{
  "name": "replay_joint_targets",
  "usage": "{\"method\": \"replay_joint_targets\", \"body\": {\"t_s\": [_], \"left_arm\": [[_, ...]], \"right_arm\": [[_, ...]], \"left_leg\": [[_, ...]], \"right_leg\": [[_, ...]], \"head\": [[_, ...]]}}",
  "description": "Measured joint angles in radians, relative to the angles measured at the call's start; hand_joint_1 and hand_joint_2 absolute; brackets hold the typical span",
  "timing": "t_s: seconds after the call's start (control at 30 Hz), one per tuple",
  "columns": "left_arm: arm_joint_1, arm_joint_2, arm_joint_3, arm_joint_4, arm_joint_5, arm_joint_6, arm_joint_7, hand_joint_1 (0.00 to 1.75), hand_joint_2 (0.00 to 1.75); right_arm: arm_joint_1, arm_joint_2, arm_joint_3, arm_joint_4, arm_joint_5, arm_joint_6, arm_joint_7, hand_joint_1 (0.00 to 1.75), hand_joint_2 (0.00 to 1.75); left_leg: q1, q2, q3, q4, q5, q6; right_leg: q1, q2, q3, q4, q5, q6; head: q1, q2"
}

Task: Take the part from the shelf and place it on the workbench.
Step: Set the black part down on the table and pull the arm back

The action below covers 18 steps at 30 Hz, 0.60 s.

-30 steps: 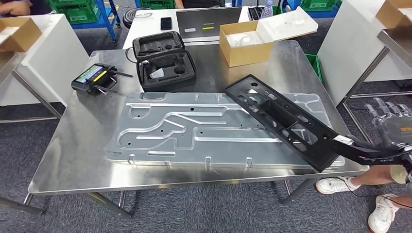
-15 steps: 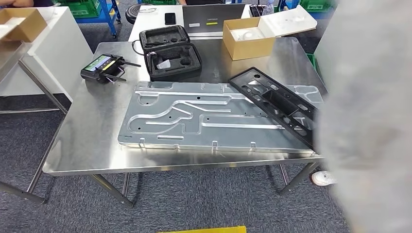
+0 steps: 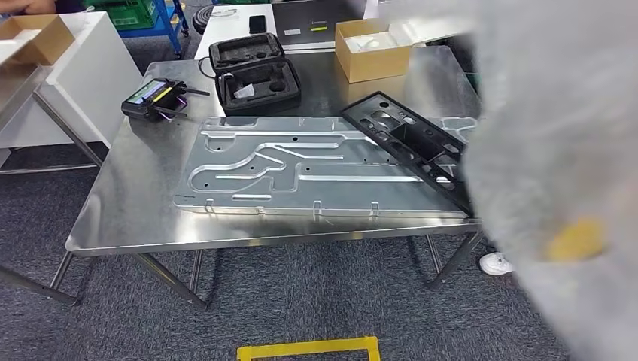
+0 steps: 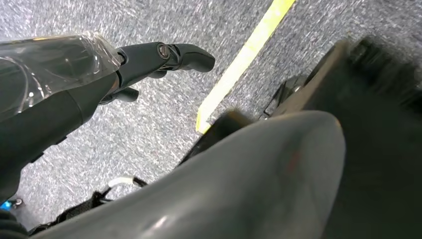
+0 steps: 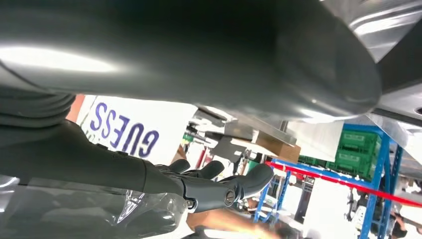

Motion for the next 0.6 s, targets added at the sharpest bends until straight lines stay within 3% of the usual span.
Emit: {"method": "replay_joint_targets", "body": {"t_s": [0.07,0.1,0.2,0.27,0.33,0.37,0.4,0.43,0.47,0.53,0.6], "left_arm": [[-0.002,0.000,0.004,0.000,0.004,0.004,0.000,0.00,0.00],[-0.003,0.001,0.006,0.000,0.005,0.006,0.000,0.00,0.00],[-0.002,0.001,0.012,0.000,0.012,0.012,0.001,0.00,0.00],[-0.003,0.001,0.015,0.000,0.014,0.015,0.004,0.00,0.00],[-0.003,0.001,0.018,0.000,0.017,0.017,0.005,0.00,0.00],[-0.003,0.001,0.018,0.000,0.019,0.019,0.006,0.00,0.00],[-0.002,0.001,0.019,0.000,0.021,0.020,0.006,0.00,0.00],[-0.001,0.000,0.019,0.000,0.024,0.022,0.006,0.00,0.00],[0.000,0.000,0.020,0.000,0.026,0.025,0.006,0.00,0.00],[-0.001,0.000,0.022,0.000,0.030,0.030,0.006,0.00,0.00],[-0.003,0.000,0.023,0.000,0.032,0.032,0.007,0.00,0.00]], "right_arm": [[0.006,0.029,0.004,0.015,-0.008,-0.048,-0.017,0.00,0.00],[0.008,0.045,0.009,0.027,-0.014,-0.079,-0.028,0.00,0.00],[0.015,0.095,0.037,0.080,-0.051,-0.185,-0.065,0.00,0.00],[0.016,0.128,0.066,0.127,-0.081,-0.254,-0.086,0.00,0.00],[0.012,0.165,0.102,0.184,-0.122,-0.324,-0.111,0.00,0.00],[0.009,0.186,0.123,0.216,-0.150,-0.359,-0.127,0.00,0.00],[0.005,0.206,0.145,0.249,-0.180,-0.390,-0.145,0.00,0.00],[-0.001,0.226,0.167,0.283,-0.212,-0.419,-0.166,0.00,0.00],[-0.010,0.245,0.188,0.317,-0.245,-0.443,-0.192,0.00,0.00],[-0.039,0.288,0.229,0.399,-0.314,-0.486,-0.258,0.00,0.00],[-0.077,0.336,0.271,0.499,-0.413,-0.514,-0.350,0.00,0.00]], "left_leg": [[-0.005,-0.001,0.098,-0.161,0.035,0.012],[-0.008,-0.001,0.122,-0.204,0.041,0.016],[-0.013,0.000,0.122,-0.231,0.058,0.027],[-0.010,0.004,0.110,-0.247,0.081,0.041],[-0.011,0.006,0.093,-0.253,0.100,0.049],[-0.013,0.006,0.083,-0.252,0.107,0.051],[-0.014,0.007,0.073,-0.250,0.114,0.050],[-0.015,0.007,0.062,-0.247,0.120,0.049],[-0.015,0.008,0.052,-0.243,0.125,0.047],[-0.014,0.010,0.031,-0.229,0.132,0.040],[-0.015,0.011,0.019,-0.214,0.137,0.030]], "right_leg": [[0.001,0.001,-0.009,-0.001,0.011,0.008],[0.000,0.001,-0.011,-0.002,0.017,0.014],[-0.003,0.000,-0.015,-0.008,0.030,0.034],[-0.003,0.000,-0.036,0.029,-0.014,0.040],[-0.002,0.000,-0.078,0.144,-0.104,0.043],[-0.002,0.000,-0.098,0.211,-0.138,0.046],[-0.002,0.000,-0.106,0.259,-0.152,0.048],[-0.003,0.000,-0.100,0.275,-0.145,0.050],[-0.004,0.000,-0.073,0.248,-0.120,0.051],[-0.006,-0.001,0.023,0.107,-0.072,0.055],[-0.001,0.002,0.088,-0.001,-0.062,0.044]], "head": [[0.000,0.000],[0.000,0.000],[0.001,0.000],[0.002,0.000],[0.005,0.000],[0.005,0.000],[0.005,0.000],[0.006,0.000],[0.006,0.000],[0.006,0.000],[0.007,0.000]]}}
